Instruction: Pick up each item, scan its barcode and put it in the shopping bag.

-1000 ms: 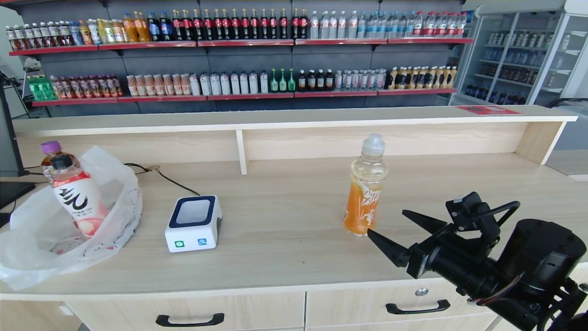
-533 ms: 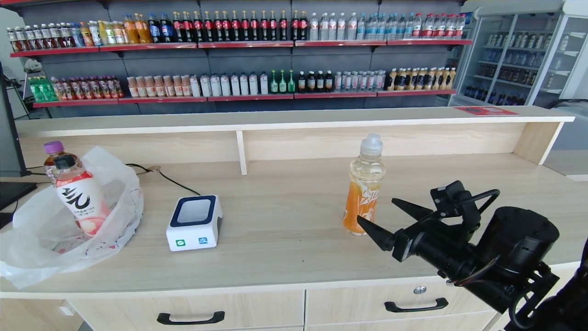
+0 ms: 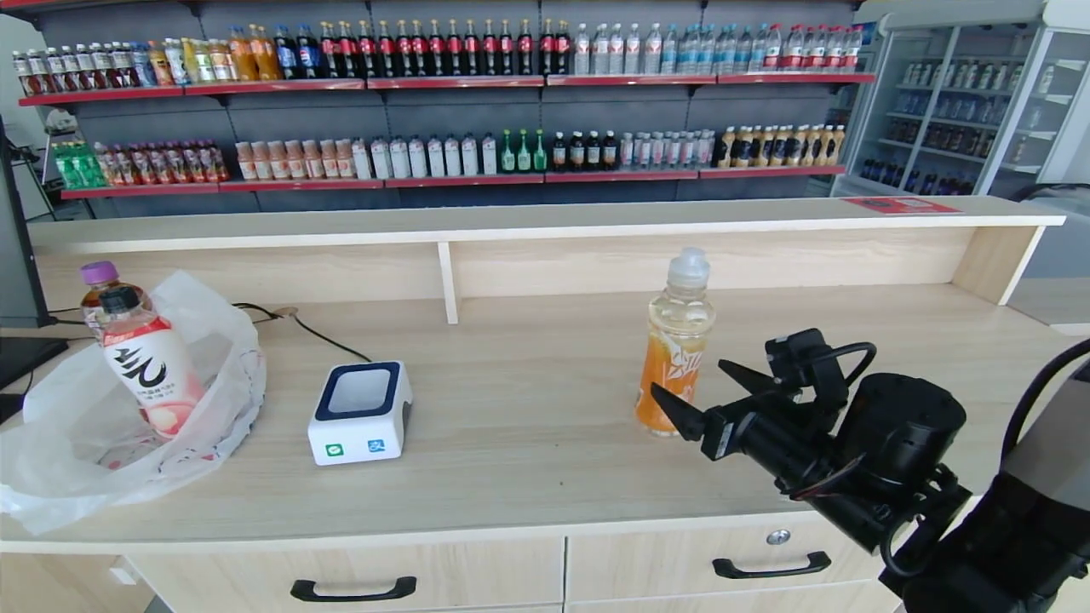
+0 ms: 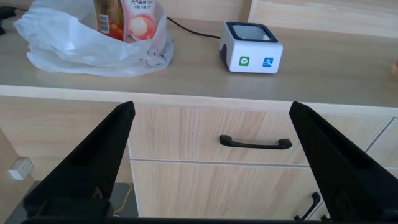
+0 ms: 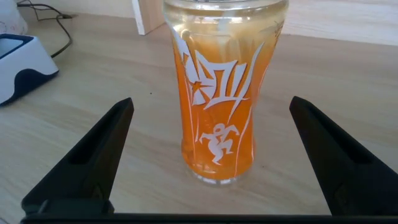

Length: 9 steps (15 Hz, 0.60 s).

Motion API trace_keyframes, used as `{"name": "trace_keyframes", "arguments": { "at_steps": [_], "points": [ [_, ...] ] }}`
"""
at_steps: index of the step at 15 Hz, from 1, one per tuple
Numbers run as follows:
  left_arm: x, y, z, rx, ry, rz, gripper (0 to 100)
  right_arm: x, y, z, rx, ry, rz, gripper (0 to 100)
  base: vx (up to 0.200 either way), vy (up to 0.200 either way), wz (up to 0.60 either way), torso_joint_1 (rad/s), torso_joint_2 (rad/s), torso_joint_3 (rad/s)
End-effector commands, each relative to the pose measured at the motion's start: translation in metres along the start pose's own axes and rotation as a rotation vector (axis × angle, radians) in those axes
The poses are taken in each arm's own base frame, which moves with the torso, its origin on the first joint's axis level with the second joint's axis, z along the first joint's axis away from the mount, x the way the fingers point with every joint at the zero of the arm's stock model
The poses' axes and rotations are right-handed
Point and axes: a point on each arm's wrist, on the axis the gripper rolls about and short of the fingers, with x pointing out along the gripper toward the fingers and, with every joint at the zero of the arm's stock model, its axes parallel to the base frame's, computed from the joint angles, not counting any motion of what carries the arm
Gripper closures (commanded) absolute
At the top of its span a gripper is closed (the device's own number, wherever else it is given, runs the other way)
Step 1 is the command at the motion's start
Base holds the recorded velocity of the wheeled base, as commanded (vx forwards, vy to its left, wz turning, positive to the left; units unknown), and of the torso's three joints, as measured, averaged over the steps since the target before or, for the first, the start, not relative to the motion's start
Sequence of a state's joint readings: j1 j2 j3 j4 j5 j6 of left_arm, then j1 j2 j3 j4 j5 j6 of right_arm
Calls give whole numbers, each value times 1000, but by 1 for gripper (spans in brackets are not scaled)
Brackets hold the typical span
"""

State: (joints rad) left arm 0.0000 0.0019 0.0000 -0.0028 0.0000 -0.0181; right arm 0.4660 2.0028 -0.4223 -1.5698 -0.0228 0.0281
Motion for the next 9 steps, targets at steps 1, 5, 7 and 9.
{"name": "trace_keyframes", "arguments": {
  "at_steps": [1, 5, 7, 9],
  "points": [
    [0, 0, 0, 0, -1, 2, 0, 7, 5, -6, -1, 9, -15, 0, 0, 0, 0, 0, 0, 0],
    [0, 0, 1, 0, -7, 1, 0, 28, 7, -7, 8, -30, -97, 0, 0, 0, 0, 0, 0, 0],
    [0, 0, 1, 0, -7, 1, 0, 36, 8, -10, 11, -39, -111, 0, 0, 0, 0, 0, 0, 0],
    [0, 0, 1, 1, -7, 1, 0, 45, 7, -8, 27, -67, -165, 0, 0, 0, 0, 0, 0, 0]
  ]
}}
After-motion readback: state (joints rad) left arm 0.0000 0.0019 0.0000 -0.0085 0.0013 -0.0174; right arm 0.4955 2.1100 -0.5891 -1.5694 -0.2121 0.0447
